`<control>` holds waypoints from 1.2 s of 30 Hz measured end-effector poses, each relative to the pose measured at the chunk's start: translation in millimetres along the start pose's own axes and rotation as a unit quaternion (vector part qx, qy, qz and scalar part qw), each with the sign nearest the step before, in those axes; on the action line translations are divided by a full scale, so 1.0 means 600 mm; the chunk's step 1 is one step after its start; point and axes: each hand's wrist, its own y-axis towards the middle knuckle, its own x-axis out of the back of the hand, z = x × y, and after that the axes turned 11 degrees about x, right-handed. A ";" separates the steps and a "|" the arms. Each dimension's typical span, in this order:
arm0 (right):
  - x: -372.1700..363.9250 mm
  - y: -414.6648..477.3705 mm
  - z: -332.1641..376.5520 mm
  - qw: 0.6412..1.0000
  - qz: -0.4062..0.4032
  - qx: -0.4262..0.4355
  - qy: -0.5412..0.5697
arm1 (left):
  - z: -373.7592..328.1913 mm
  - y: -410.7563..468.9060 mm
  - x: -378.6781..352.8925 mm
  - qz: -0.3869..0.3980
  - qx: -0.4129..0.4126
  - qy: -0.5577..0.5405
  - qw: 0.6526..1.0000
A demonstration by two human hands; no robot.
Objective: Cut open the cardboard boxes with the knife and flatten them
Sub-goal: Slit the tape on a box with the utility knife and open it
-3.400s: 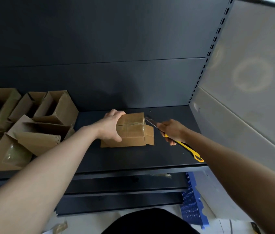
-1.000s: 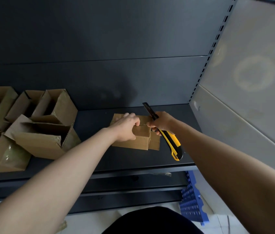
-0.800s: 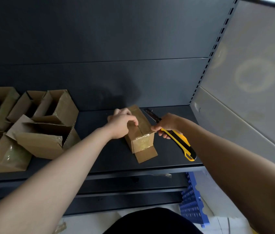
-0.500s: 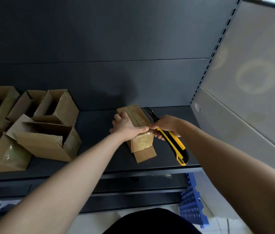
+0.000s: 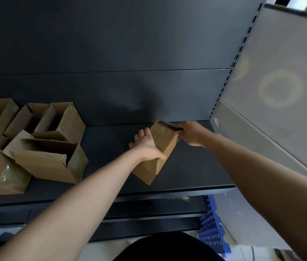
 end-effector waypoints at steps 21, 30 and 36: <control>0.013 -0.016 0.094 0.853 0.066 0.187 -0.484 | 0.036 0.000 0.030 0.057 -0.113 0.074 0.989; 0.017 -0.042 0.032 0.871 0.081 0.109 -0.472 | 0.036 0.003 0.037 0.061 -0.129 0.102 0.985; 0.038 -0.055 -0.032 0.904 0.071 0.031 -0.420 | 0.045 0.009 0.050 0.059 -0.111 0.129 0.984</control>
